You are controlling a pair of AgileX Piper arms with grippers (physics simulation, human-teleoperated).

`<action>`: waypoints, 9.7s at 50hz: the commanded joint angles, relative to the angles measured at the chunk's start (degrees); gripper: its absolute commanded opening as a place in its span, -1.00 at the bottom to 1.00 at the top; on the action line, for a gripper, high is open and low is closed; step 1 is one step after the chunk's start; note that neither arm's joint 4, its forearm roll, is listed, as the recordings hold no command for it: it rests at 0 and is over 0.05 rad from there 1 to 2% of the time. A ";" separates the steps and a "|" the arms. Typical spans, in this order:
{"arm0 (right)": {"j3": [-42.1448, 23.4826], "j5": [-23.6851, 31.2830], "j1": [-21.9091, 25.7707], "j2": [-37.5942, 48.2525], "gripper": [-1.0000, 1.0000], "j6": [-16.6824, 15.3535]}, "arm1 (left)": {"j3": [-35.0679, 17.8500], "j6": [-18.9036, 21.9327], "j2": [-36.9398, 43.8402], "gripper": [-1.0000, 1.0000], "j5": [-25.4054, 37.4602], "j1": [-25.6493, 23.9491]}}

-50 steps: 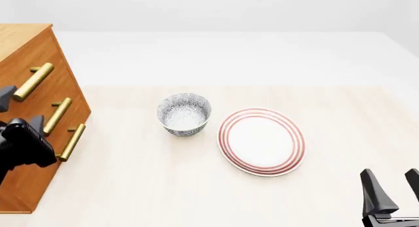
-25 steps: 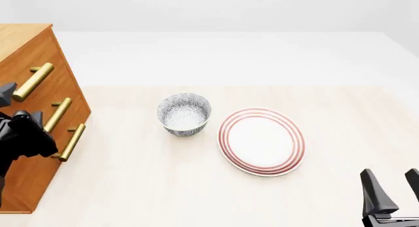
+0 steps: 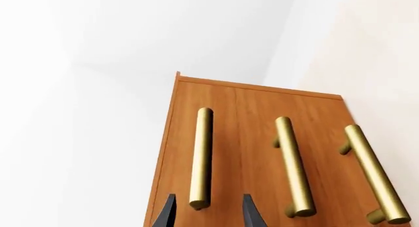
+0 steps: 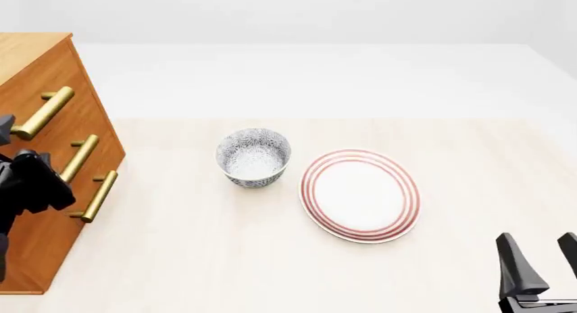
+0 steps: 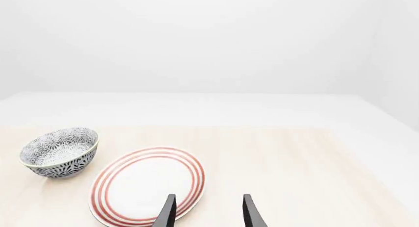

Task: Open the top drawer of the cabinet.

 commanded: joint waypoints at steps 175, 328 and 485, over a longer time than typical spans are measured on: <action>0.00 0.00 -0.01 0.00 1.00 0.00 | 1.99 3.22 -10.83 -1.00 2.71 -22.12; 0.00 0.00 0.00 0.00 1.00 0.00 | -55.10 -80.00 -6.52 1.00 91.88 -15.41; 0.00 0.00 0.00 0.00 1.00 0.00 | -40.31 -84.74 -2.25 1.00 82.02 -26.47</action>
